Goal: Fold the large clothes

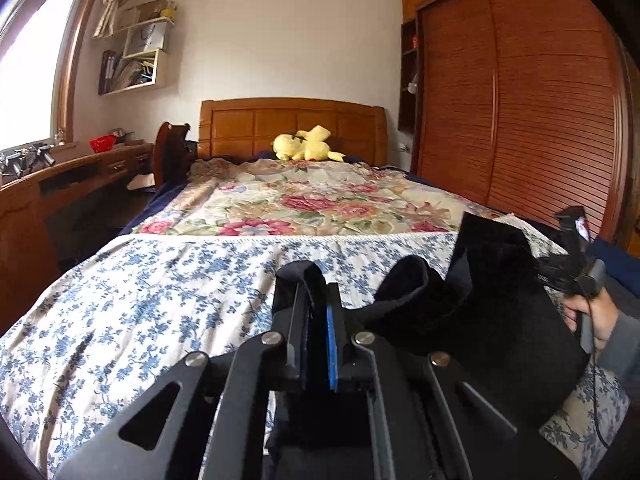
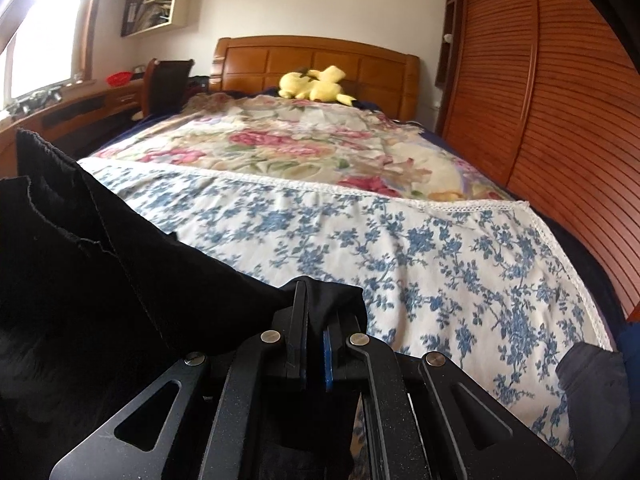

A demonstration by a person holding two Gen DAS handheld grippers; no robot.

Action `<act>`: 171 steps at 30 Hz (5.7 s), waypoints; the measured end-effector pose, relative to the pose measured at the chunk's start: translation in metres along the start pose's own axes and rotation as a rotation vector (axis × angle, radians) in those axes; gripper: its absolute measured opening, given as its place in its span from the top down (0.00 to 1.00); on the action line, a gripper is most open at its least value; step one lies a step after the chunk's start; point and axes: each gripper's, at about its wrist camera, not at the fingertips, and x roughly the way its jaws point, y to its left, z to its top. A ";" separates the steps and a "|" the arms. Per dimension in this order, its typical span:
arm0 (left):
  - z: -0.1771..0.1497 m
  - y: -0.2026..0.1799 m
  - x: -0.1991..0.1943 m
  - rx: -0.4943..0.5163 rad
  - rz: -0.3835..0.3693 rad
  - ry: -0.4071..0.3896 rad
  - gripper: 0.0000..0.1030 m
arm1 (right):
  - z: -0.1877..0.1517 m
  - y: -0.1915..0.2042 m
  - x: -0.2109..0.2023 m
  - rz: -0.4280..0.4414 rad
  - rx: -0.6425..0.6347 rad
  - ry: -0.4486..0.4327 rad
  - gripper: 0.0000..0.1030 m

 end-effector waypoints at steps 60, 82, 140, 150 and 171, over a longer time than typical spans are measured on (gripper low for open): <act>-0.065 -0.080 -0.030 0.136 -0.182 0.188 0.60 | -0.132 0.008 -0.099 0.077 0.033 0.247 0.37; -0.111 0.028 -0.035 -0.050 0.000 0.267 0.60 | -0.141 0.002 -0.096 0.027 0.042 0.264 0.35; -0.151 -0.038 -0.144 -0.018 -0.076 0.341 0.97 | -0.184 -0.044 -0.245 0.151 0.080 0.208 0.52; -0.169 -0.042 -0.142 -0.009 -0.045 0.370 0.97 | -0.147 0.009 -0.253 0.242 -0.025 0.097 0.49; -0.170 -0.044 -0.146 0.002 -0.060 0.370 0.97 | -0.161 0.222 -0.163 0.619 -0.214 0.255 0.54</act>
